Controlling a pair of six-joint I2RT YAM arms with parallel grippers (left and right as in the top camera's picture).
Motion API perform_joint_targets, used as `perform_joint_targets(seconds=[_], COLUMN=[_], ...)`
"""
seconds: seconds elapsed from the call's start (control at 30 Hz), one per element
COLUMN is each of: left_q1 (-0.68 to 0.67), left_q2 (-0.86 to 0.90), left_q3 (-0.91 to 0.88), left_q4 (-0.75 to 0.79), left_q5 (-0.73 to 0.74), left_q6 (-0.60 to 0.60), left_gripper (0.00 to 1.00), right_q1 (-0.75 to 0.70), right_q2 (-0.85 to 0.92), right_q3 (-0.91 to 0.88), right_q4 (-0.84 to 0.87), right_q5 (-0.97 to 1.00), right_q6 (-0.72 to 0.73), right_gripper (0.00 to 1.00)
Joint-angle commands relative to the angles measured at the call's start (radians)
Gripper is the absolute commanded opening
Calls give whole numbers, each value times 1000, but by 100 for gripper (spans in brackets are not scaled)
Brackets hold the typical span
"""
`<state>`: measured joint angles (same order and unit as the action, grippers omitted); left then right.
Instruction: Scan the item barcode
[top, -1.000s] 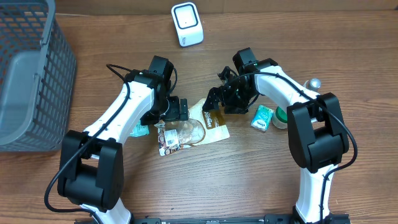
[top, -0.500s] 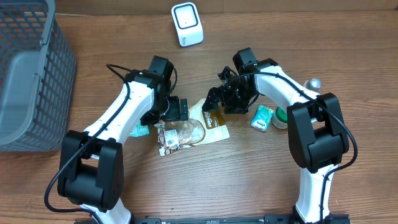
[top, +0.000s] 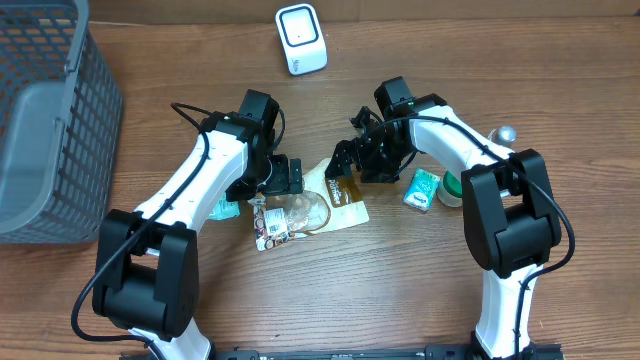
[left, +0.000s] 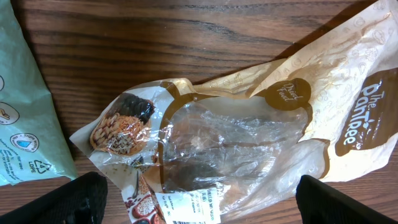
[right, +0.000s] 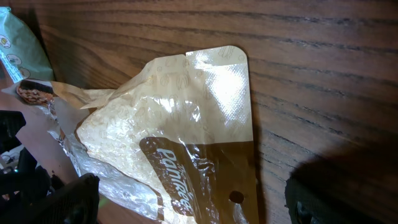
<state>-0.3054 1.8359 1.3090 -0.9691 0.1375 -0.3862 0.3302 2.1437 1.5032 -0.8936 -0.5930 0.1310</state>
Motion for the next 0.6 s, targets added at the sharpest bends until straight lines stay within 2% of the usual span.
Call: perform_joint_targets(seconds=[0.0,0.43,0.57], left_q1=[4,4,4], left_q2=[8,8,8], left_q3=[15,15,15], left_q4=[2,2,2], left_q5=[-12,-12,-12], left_q6=[16,16,16], left_gripper=[100,100,100], right_q1=[8,8,8], right_q2=[8,8,8], right_q3=[-25,-25,-25], right_q4=[1,3,4], right_q5=[53,53,52], right_q6=[-5,-5,-6], right_gripper=[94,95,100])
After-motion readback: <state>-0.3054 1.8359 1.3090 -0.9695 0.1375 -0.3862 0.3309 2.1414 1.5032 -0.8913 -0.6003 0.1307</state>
